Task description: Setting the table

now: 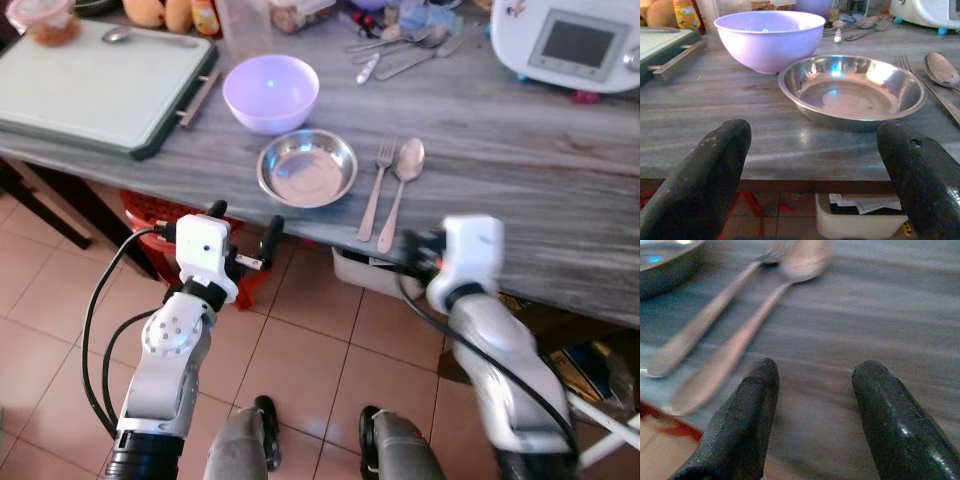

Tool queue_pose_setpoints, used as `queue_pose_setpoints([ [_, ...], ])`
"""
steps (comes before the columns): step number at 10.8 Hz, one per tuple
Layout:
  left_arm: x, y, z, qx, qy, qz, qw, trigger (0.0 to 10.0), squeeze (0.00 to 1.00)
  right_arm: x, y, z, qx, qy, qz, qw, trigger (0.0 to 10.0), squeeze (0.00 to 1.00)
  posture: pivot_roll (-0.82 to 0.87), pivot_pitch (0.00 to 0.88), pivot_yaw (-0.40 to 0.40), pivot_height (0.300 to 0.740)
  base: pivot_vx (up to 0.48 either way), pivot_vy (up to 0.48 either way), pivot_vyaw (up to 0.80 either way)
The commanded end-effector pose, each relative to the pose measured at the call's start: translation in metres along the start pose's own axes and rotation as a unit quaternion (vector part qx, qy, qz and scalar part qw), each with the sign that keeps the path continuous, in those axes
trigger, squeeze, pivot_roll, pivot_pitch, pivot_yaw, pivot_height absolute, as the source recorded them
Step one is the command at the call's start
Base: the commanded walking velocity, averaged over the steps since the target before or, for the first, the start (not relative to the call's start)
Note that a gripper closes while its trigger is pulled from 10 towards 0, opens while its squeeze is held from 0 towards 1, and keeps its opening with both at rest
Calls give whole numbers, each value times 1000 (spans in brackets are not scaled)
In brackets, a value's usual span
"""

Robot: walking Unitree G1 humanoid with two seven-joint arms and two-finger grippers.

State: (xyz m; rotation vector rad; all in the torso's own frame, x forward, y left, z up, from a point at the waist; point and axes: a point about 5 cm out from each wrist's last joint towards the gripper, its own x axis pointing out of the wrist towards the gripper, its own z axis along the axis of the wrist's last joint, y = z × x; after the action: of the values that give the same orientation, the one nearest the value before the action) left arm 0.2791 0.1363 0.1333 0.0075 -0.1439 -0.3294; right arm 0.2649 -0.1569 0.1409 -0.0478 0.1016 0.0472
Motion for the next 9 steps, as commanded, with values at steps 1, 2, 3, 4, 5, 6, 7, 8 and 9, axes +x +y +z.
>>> queue_pose_setpoints([
  [1, -2, 3, 2, -1, -4, 6, 1000, 10000, 0, -7, -7, 18, -12, -69, -23, 997, 10000, 0, -61, 208, 32, 740, 0, 0, 0],
  [2, -2, 3, 3, -3, -9, 9, 1000, 10000, 0, -6, -8, 28, -30, -105, -32, 994, 10000, 0, -63, 201, 37, 740, 0, 0, 0],
  [3, 0, 5, 5, 5, -13, 22, 1000, 10000, 0, -2, -5, 41, -44, -145, -34, 988, 10000, 0, -60, 198, 42, 740, 0, 0, 0],
  [4, 0, 9, 6, 16, -13, 50, 999, 10000, 0, -1, -5, 43, -63, -159, -40, 985, 10000, 0, -54, 195, 40, 740, 0, 0, 0],
  [5, -2, 20, 0, 22, 5, 104, 994, 10000, 0, -3, -6, 31, -75, -156, -45, 984, 10000, 0, -52, 190, 38, 740, 0, 0, 0],
  [6, -2, 25, -1, 22, 10, 121, 992, 10000, 0, -4, -7, 25, -78, -154, -48, 984, 10000, 47, -51, 188, 37, 740, 0, 0, 0],
  [7, -1, 24, 0, 22, 7, 118, 993, 10000, 0, -3, -9, 25, -74, -157, -53, 983, 10000, 1000, -51, 186, 38, 740, 0, 0, 0],
  [8, 1, 22, 0, 20, 8, 113, 993, 10000, 0, 0, -10, 28, -77, -163, -61, 982, 10000, 1000, -53, 180, 42, 740, 0, 0, 0],
  [9, 3, 21, 0, 17, 8, 113, 993, 10000, 0, 3, -10, 30, -80, -169, -64, 980, 10000, 659, -53, 180, 42, 740, -270, 0, 0],
])
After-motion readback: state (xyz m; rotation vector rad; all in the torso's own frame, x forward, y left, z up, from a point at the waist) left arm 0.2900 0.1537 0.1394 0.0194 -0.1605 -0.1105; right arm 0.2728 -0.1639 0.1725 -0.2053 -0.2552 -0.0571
